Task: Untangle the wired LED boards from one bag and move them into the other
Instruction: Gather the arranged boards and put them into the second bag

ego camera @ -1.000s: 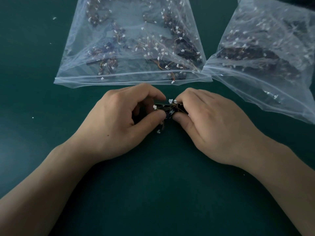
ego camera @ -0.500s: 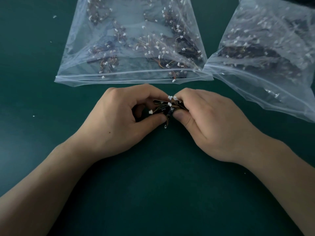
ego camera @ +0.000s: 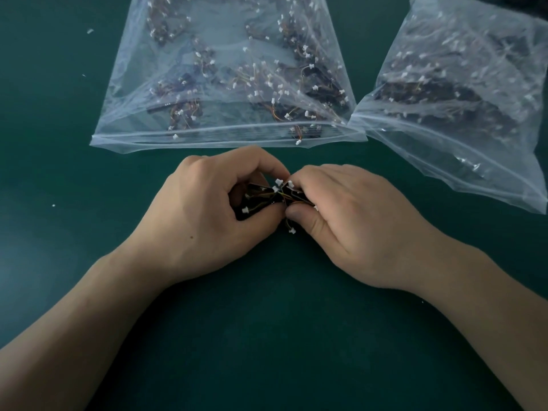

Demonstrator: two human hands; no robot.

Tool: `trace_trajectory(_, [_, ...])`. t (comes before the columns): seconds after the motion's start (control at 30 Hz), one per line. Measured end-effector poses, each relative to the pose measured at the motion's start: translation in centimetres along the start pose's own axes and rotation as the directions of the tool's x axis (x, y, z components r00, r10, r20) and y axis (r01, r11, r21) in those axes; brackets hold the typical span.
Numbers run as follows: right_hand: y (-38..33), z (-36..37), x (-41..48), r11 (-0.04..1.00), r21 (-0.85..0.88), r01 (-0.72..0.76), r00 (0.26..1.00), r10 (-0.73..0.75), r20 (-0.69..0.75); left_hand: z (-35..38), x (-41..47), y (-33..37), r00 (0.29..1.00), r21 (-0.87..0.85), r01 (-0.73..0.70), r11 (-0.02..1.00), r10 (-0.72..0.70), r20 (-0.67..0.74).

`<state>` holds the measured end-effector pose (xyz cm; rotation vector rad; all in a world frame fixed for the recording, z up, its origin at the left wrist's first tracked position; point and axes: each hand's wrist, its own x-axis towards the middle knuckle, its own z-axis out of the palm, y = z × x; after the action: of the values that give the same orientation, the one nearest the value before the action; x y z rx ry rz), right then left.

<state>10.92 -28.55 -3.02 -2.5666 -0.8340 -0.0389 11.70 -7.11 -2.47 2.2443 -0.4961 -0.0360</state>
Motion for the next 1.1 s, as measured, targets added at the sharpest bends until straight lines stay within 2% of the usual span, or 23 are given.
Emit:
trace_trajectory(0.2, [0.0,-0.4,0.0,0.993,0.110,-0.051,0.999,0.051,0.000,-0.7,0.2,-0.3,0.997,-0.061,0.015,0.998,-0.010,0.071])
trace_trajectory(0.4, [-0.1,-0.2,-0.2,0.997,0.012,-0.073,0.994,0.074,-0.083,-0.5,0.2,-0.4,0.998,-0.024,0.005,1.000,-0.003,0.067])
trace_trajectory(0.53, [0.2,-0.6,-0.1,0.975,-0.080,-0.206,0.951,0.180,-0.250,-0.4,0.2,-0.6,0.998,-0.016,-0.016,1.000,0.017,0.065])
trace_trajectory(0.73, [2.0,-1.9,-0.6,0.869,-0.174,-0.464,0.853,0.385,-0.351,-0.2,0.1,-1.0,0.998,0.033,-0.034,0.999,0.032,0.062])
trace_trajectory(0.9, [3.4,-2.0,-0.6,0.891,0.016,-0.453,0.844,0.434,-0.316,-0.3,0.1,-1.1,0.997,0.044,-0.047,0.998,0.044,0.062])
trace_trajectory(1.1, [6.2,-3.5,-0.5,0.828,0.223,-0.515,0.706,0.557,-0.437,-0.2,0.2,-1.2,0.997,0.030,-0.059,0.998,0.057,0.057])
